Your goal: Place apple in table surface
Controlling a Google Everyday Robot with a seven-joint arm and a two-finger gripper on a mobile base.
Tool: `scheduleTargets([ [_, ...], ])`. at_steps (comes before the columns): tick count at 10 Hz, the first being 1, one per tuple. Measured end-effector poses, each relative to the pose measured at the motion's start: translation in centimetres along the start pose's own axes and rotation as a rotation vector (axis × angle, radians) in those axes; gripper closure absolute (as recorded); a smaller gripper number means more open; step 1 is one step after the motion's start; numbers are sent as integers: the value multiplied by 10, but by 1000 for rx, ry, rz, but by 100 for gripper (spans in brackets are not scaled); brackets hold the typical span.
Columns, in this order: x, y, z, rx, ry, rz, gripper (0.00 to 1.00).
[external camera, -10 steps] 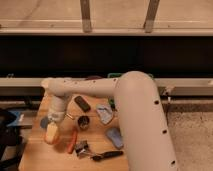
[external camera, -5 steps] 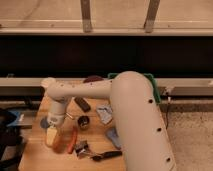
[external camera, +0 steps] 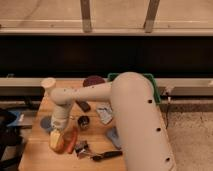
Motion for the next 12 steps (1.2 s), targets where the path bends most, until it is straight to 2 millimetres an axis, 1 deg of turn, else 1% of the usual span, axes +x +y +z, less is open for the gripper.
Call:
scheduleTargets([
  [1,0,0,0,10,0,1,37],
  [2,0,0,-1,17,0,1,32],
  [3,0,0,-3,26,0,0,30],
  [9,-7,5,-10,57,8,-25,30],
  [11,-8,6,-16,74,8,-27,30],
  [12,-9,6,-23,92,14,-27,30],
])
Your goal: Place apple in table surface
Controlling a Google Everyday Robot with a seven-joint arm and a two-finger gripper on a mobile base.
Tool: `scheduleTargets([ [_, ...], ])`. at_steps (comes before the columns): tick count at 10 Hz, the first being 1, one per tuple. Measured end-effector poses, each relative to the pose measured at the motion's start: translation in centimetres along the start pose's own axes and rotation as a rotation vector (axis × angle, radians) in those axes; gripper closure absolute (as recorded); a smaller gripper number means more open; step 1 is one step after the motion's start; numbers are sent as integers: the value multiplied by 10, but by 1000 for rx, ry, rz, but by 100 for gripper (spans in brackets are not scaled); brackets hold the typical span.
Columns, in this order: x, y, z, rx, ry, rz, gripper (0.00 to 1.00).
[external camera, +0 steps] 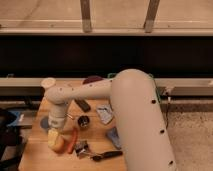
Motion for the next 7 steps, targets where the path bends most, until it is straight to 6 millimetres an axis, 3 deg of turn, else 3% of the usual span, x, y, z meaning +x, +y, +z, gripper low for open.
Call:
scheduleTargets([
  [5,16,-28,-82,190,-52,69,30],
  [7,13,-28,-81,192,-54,66,30],
])
